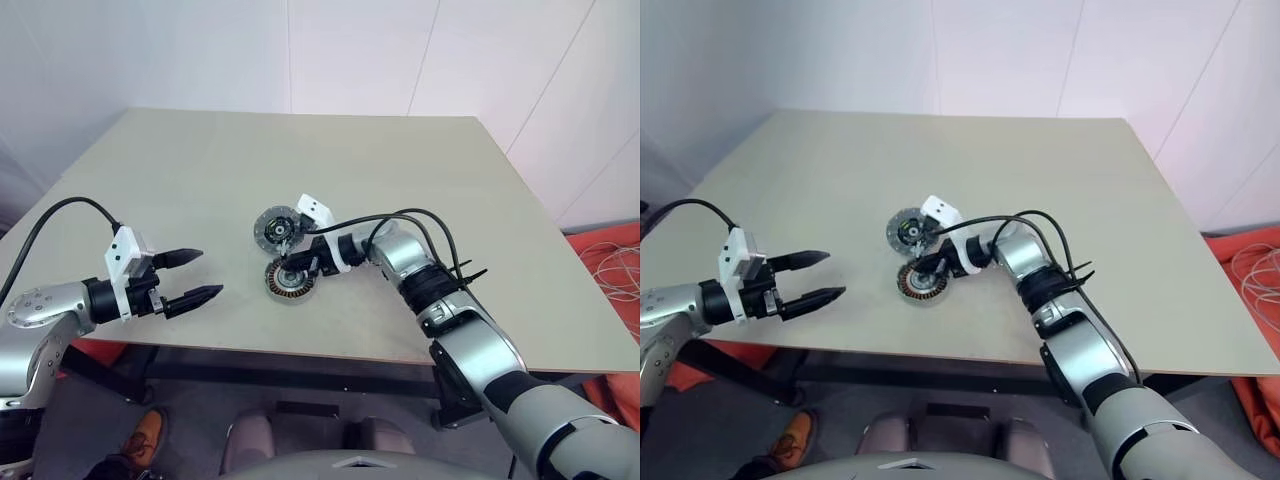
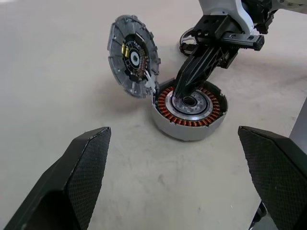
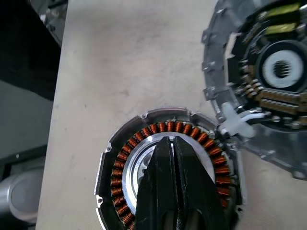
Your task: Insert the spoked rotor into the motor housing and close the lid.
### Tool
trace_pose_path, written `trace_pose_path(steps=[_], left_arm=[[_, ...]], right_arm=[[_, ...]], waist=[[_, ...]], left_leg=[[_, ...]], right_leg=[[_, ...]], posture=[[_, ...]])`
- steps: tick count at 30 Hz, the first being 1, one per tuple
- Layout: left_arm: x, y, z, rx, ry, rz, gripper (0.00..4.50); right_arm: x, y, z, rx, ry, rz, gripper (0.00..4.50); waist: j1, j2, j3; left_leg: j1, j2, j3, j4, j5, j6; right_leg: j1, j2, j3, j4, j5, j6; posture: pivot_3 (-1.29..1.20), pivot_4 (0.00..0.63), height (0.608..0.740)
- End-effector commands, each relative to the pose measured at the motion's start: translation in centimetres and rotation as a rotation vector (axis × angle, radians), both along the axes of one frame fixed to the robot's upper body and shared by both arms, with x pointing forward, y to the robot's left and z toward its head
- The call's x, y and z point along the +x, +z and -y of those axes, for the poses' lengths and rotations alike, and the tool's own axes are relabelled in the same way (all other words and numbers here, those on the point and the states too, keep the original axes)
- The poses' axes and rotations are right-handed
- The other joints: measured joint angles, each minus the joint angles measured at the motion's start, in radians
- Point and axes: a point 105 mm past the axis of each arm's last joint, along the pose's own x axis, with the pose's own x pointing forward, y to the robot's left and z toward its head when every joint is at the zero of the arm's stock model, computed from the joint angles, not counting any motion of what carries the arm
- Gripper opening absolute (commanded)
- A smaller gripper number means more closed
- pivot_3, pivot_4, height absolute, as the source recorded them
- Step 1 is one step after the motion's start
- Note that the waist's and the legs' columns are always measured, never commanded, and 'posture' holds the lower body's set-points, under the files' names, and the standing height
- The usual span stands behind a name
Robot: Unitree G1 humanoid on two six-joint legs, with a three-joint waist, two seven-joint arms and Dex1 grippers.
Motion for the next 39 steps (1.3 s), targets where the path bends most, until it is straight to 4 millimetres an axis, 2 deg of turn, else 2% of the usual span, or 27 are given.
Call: trace_pose_path(steps=[1,9,13,15,17,21,25,29,32,39], left_arm=[[0.2,1.2,0.0,0.007,-0.009,0.045,4.50],[0.0,1.5,0.0,-0.001,-0.004,0.046,4.50],[-0.1,1.4,0.0,-0.002,-0.002,0.043,4.50],[-0.1,1.4,0.0,-0.005,-0.002,0.040,4.50],[-0.2,1.5,0.0,-0.006,-0.002,0.038,4.50],[-0.1,1.4,-0.1,-0.005,-0.001,0.037,4.50],[0.2,1.4,0.1,-0.007,-0.005,0.041,4.50],[0.1,1.4,0.2,-0.009,-0.007,0.042,4.50],[0.1,1.4,0.2,-0.009,-0.006,0.042,4.50],[0.0,1.3,0.2,-0.009,-0.004,0.039,4.50]], right_arm=[[0.4,3.1,-0.1,0.093,0.011,0.051,0.04],[-0.5,0.8,0.6,0.029,0.032,0.016,0.04],[-1.0,-2.0,1.0,-0.080,0.050,0.020,0.04],[-1.0,-2.6,1.0,-0.097,0.049,0.020,0.04],[-0.8,-2.5,0.8,-0.090,0.035,0.025,0.04],[-0.3,-0.6,0.4,-0.016,0.022,0.030,0.04],[-0.2,1.2,-0.1,0.062,0.016,0.026,0.04],[-0.1,2.2,-0.5,0.119,0.003,0.011,0.04],[0.0,2.3,-0.6,0.132,-0.001,-0.001,0.04],[-0.7,0.7,-0.4,0.069,0.029,-0.002,0.04]], waist=[[0.000,0.000,0.000],[0.000,0.000,0.000],[0.000,0.000,0.000],[0.000,0.000,0.000],[-0.001,0.000,0.000],[-0.001,0.000,0.000],[0.000,0.000,0.000],[0.000,0.000,0.000],[0.000,0.000,0.000],[0.000,0.000,0.000]], left_leg=[[0.000,0.000,0.000,0.000,0.000,0.000],[0.000,0.000,0.000,0.000,0.000,0.000],[0.000,0.000,0.000,0.000,0.000,0.000],[0.001,0.000,0.000,0.000,0.000,0.000],[0.003,0.000,0.000,0.000,0.000,0.000],[0.005,0.000,0.000,0.000,0.000,0.000],[0.004,0.000,0.000,0.000,0.000,0.000],[0.003,0.000,0.000,0.000,0.000,0.000],[0.001,0.000,0.000,0.000,0.000,0.000],[0.000,0.000,0.000,0.000,0.000,0.000]], right_leg=[[0.000,0.000,0.000,0.000,0.000,0.000],[0.000,0.000,0.000,0.000,0.000,0.000],[0.000,0.000,0.000,0.000,0.000,0.000],[0.000,0.000,0.000,0.000,0.000,0.000],[0.002,0.000,0.000,0.000,0.000,0.001],[0.004,0.000,0.000,0.000,-0.003,0.006],[0.003,0.000,0.000,0.000,-0.001,0.002],[0.002,0.000,0.000,0.000,0.000,0.000],[0.001,0.000,0.000,0.000,0.000,0.000],[0.000,0.000,0.000,0.000,0.000,0.000]], posture=[[0.00,0.000,0.740],[0.00,0.000,0.740],[0.00,0.000,0.740],[0.00,0.000,0.740],[0.00,0.000,0.740],[0.00,0.000,0.740],[0.00,0.000,0.740],[0.00,0.000,0.740],[0.00,0.000,0.740],[0.00,0.000,0.740]])
